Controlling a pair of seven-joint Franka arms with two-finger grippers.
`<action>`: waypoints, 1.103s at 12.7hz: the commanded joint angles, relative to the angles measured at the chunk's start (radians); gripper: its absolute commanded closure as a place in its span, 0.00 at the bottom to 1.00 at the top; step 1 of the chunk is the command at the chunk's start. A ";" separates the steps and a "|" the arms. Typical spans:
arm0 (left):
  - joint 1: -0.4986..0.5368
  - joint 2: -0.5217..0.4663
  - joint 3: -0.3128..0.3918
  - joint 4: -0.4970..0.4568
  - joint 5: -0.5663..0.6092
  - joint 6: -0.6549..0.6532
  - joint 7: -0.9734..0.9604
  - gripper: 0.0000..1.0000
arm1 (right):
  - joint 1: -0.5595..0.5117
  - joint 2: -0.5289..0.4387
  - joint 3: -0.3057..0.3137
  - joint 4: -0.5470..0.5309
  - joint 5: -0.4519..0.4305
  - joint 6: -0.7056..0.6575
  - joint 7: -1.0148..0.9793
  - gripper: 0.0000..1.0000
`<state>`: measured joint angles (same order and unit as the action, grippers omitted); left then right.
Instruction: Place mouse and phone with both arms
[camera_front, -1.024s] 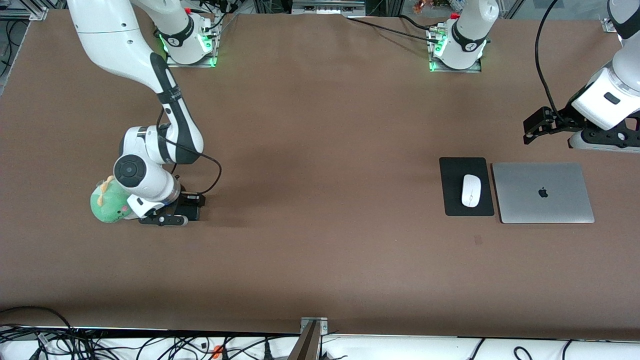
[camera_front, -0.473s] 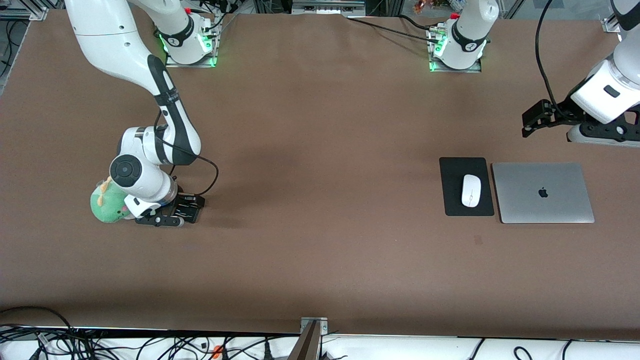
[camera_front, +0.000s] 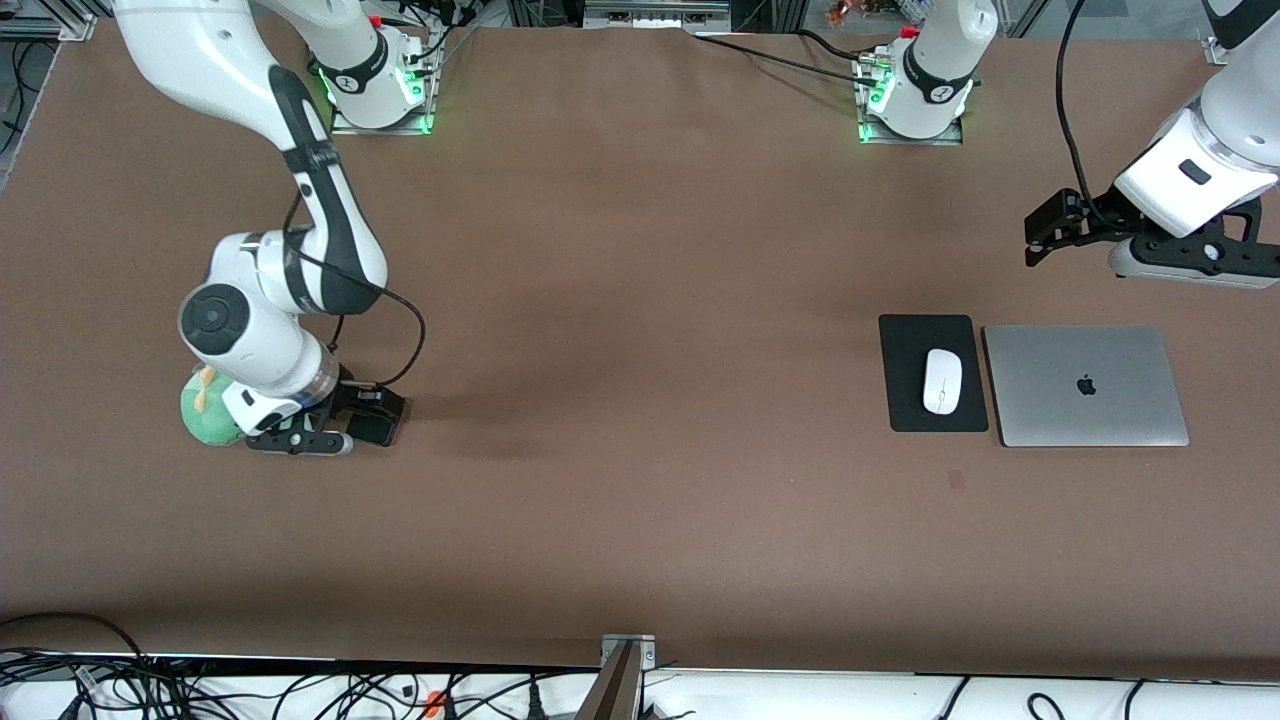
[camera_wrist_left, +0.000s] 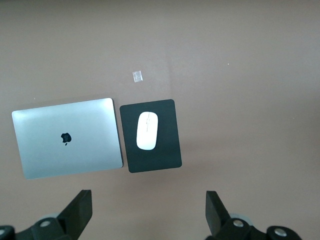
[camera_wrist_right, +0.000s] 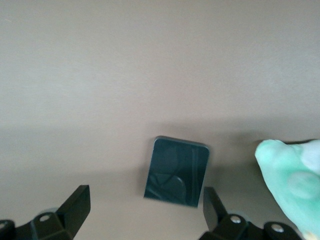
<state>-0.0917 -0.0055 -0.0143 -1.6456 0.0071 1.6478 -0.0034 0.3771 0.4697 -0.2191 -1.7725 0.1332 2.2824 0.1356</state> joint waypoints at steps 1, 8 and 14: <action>0.003 -0.004 0.002 0.016 -0.019 -0.019 0.002 0.00 | -0.003 -0.083 0.009 0.065 0.013 -0.165 -0.022 0.00; -0.002 -0.004 -0.001 0.016 -0.016 -0.020 -0.003 0.00 | -0.009 -0.271 -0.026 0.214 0.005 -0.538 -0.008 0.00; -0.003 -0.002 -0.001 0.029 -0.016 -0.031 -0.004 0.00 | -0.009 -0.448 -0.049 0.127 -0.072 -0.618 -0.057 0.00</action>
<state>-0.0920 -0.0057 -0.0166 -1.6429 0.0065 1.6464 -0.0034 0.3692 0.0780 -0.2753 -1.5818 0.0978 1.6613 0.0972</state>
